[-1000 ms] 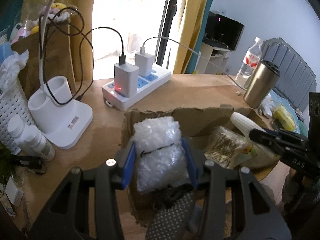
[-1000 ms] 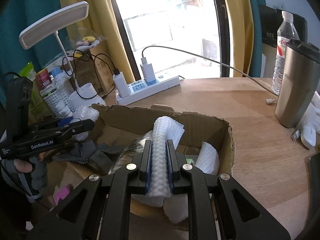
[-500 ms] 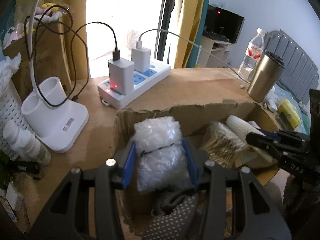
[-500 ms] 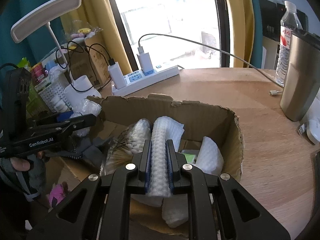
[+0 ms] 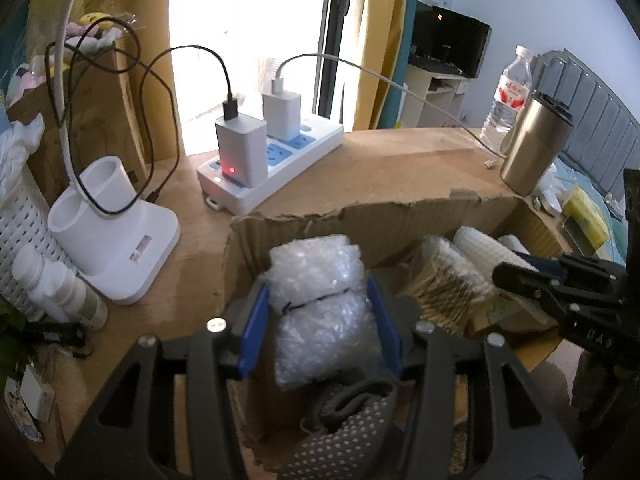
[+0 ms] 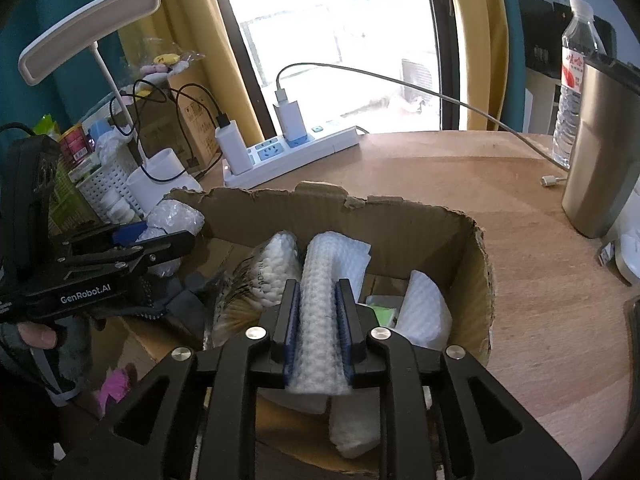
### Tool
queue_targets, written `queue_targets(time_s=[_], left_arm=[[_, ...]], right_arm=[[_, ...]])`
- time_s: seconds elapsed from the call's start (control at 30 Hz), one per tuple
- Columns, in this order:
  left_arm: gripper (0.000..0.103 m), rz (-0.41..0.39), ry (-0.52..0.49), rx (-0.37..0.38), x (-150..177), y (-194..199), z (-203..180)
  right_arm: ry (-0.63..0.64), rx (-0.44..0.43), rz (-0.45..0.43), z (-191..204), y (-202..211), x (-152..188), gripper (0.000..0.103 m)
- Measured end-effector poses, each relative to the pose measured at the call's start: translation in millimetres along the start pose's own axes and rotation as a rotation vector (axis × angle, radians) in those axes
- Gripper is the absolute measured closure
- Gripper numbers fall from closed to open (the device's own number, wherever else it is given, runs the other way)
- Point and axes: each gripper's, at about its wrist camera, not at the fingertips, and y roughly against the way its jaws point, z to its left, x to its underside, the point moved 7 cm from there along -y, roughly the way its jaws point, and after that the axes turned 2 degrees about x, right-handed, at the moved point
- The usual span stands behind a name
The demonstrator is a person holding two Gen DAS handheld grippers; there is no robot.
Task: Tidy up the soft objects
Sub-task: 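Open both grippers to drop the bubble-wrap bag and white cloth into the box, then grasp the pink plush with the left gripper while the right gripper grasps the brown plush bear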
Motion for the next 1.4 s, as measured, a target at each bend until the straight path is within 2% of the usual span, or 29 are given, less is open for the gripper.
queue_targets(time_s=[0.23,0.33,0.47,0.53,0.57,0.8,0.87,1.4], left_arm=[[0.051,-0.002,0.003,-0.004,1,8,-1],[0.051,-0.011,0.012,-0.006,2,14,0],[0.048,-0.026,0.021,-0.003,3,23,0],[0.032,-0.039,0.027,0.005,3,29,0],[0.031,-0.046,0.032,0.01,3,32,0],[0.031,-0.069,0.039,0.017,6,51,-3],[0.031,-0.077,0.045,0.026,8,58,-4],[0.03,-0.116,0.064,0.064,33,96,-2]], right_arm=[[-0.003,-0.01,0.0,5,5,2,0.061],[0.001,-0.015,-0.007,7,11,2,0.058],[0.002,-0.009,-0.014,9,17,2,0.056],[0.003,-0.006,-0.019,11,20,1,0.056],[0.003,-0.004,-0.021,11,22,1,0.056],[0.018,0.003,-0.036,19,35,2,0.054],[0.023,0.007,-0.038,22,38,2,0.045],[0.061,0.026,-0.062,53,61,11,0.044]])
